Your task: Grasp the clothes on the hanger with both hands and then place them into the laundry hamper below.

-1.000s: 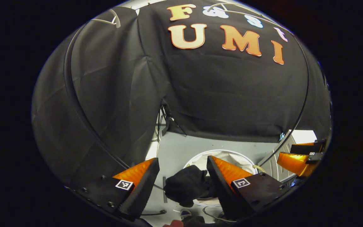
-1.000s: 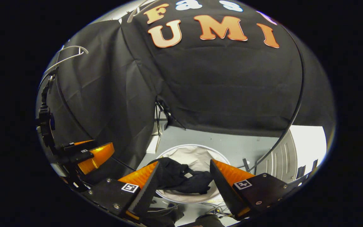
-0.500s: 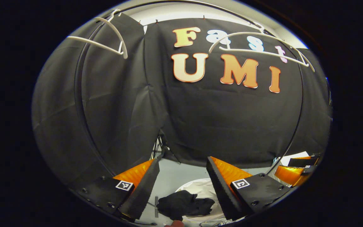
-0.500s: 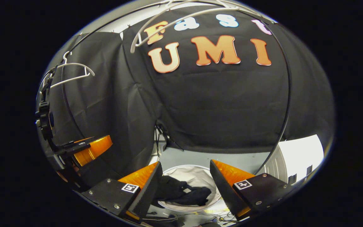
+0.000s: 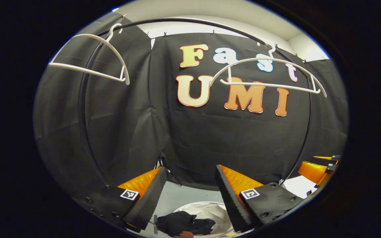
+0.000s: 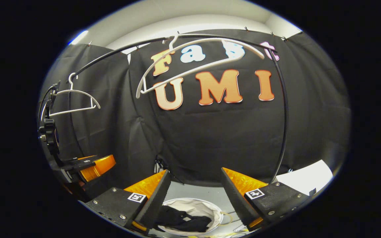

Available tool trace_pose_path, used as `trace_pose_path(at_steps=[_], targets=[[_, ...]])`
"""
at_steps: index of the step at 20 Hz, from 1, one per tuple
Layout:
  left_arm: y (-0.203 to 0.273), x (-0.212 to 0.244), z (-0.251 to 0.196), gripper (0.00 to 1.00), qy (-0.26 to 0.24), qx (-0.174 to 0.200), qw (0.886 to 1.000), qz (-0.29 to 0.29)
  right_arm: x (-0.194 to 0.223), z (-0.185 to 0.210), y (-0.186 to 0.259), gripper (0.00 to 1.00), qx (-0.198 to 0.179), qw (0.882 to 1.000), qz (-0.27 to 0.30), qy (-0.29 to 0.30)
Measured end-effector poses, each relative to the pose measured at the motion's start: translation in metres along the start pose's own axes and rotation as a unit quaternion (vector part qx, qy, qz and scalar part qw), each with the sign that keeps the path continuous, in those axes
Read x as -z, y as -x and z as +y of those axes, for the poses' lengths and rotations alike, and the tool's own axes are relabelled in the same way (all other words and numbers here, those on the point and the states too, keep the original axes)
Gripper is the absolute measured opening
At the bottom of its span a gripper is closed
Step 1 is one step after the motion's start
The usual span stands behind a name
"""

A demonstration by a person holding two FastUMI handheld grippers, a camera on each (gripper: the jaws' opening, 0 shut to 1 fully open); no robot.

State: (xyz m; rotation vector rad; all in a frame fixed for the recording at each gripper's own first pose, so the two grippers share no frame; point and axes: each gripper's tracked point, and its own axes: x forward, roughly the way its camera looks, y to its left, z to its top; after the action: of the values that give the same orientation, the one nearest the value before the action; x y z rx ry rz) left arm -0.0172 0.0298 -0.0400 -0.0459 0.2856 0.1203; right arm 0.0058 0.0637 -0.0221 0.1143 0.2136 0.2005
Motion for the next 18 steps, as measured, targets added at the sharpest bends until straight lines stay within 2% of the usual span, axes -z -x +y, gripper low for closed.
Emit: trace_pose_path(at_steps=[7, 8, 9, 10, 16, 18], targets=[[0.015, -0.028, -0.013, 0.94, 0.01, 0.004, 0.999, -0.047, -0.031, -0.021, 0.017, 0.93, 0.015, 0.999, -0.044, 0.016], [0.017, -0.027, -0.017, 0.98, 0.009, 0.004, 0.999, -0.049, -0.033, -0.024, 0.017, 0.93, 0.018, 0.999, -0.048, 0.018], [0.018, -0.028, -0.018, 0.94, 0.009, 0.004, 0.999, -0.049, -0.035, -0.027, 0.017, 0.93, 0.022, 0.998, -0.049, 0.02], [0.017, -0.029, -0.019, 0.99, 0.01, 0.004, 0.999, -0.05, -0.037, -0.027, 0.021, 0.93, 0.023, 0.998, -0.05, 0.022], [0.024, -0.04, -0.025, 0.94, 0.006, 0.004, 0.998, -0.069, -0.047, -0.036, 0.034, 0.93, 0.027, 0.997, -0.063, 0.025], [0.027, -0.045, -0.029, 0.96, 0.004, 0.009, 0.997, -0.078, -0.048, -0.037, 0.037, 0.93, 0.025, 0.997, -0.064, 0.023]])
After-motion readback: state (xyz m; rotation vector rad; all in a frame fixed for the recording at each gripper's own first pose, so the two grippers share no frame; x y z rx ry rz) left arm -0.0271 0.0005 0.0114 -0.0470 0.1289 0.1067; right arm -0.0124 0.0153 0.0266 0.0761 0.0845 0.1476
